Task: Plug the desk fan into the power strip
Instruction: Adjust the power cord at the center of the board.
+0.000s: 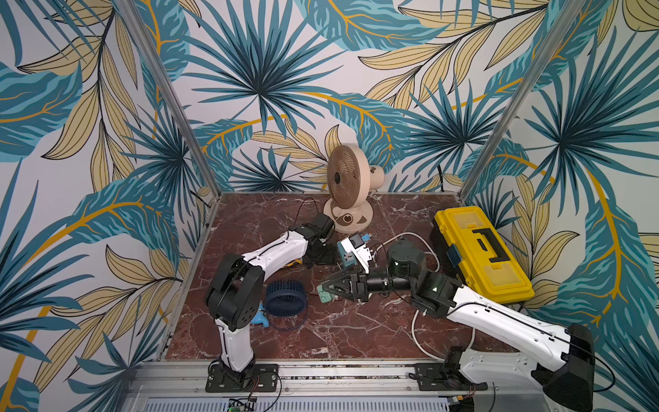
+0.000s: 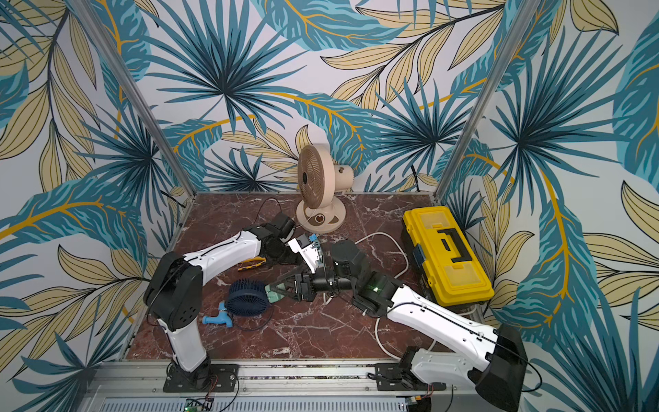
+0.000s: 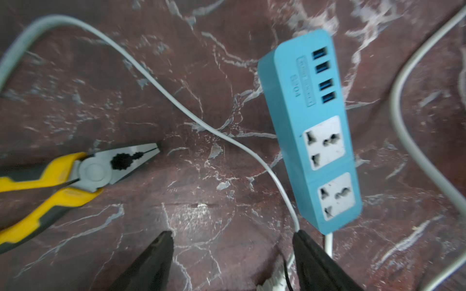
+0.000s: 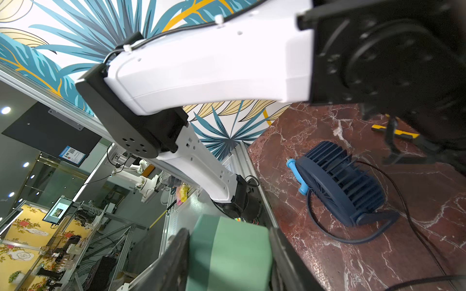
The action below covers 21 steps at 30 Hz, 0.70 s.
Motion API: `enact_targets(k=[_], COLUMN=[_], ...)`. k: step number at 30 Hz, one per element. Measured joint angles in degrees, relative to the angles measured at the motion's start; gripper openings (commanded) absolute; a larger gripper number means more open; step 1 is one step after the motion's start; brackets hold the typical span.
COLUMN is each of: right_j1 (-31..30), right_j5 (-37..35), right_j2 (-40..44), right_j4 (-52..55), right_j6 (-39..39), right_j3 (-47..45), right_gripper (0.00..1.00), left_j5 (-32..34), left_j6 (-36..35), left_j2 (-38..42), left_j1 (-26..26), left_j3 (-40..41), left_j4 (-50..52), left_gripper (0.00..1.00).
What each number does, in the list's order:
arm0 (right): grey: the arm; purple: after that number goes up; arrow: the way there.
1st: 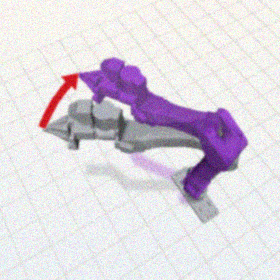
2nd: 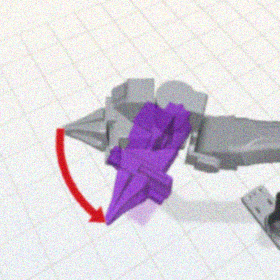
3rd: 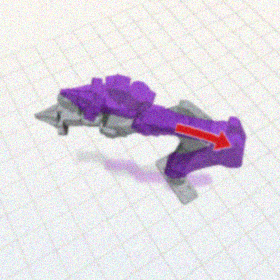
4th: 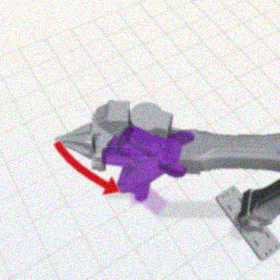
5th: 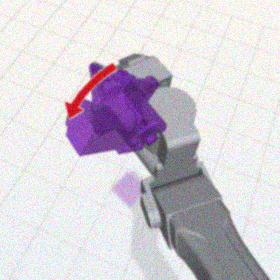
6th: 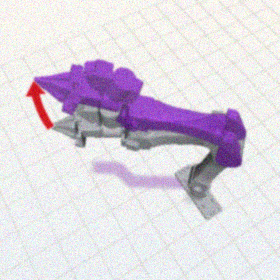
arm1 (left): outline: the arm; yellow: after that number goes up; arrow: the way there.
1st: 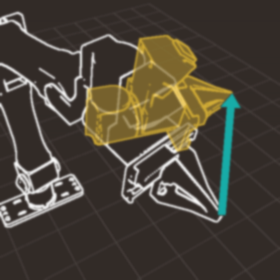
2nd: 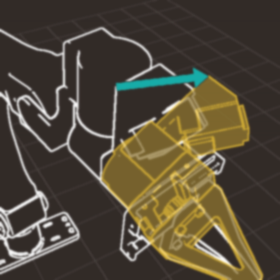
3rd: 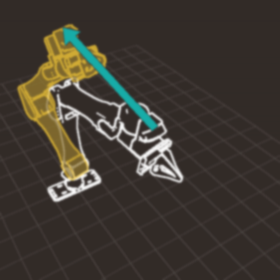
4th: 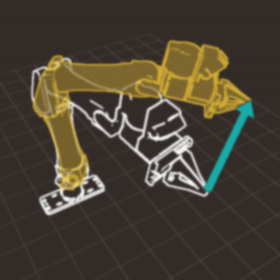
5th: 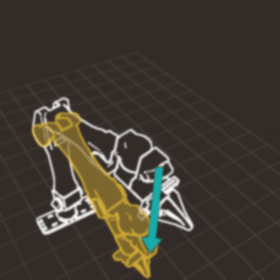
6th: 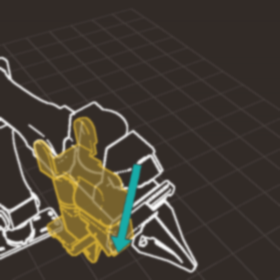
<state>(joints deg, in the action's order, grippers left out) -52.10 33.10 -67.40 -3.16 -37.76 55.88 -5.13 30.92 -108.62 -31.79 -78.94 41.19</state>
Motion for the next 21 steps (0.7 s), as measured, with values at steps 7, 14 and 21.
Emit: enact_targets(k=[7, 14, 21], right_j1=[-1.0, -1.6, -1.9], right_j5=[0.0, 0.0, 0.0], right_j2=[-0.1, -0.1, -0.1], right_j4=[0.0, 0.0, 0.0], right_j6=[0.8, 1.4, 1.6], right_j3=[0.0, 0.0, 0.0], right_gripper=[0.35, 0.35, 0.35], left_j5=[-4.2, -8.2, -9.3], left_j6=[3.6, 8.3, 10.6], left_j2=[-4.5, -3.0, -2.6], left_j1=[-0.9, -1.0, -1.0], left_j3=[0.0, 3.6, 5.7], left_j4=[-4.1, -12.8, -16.2], left_gripper=[0.72, 0.71, 0.58])
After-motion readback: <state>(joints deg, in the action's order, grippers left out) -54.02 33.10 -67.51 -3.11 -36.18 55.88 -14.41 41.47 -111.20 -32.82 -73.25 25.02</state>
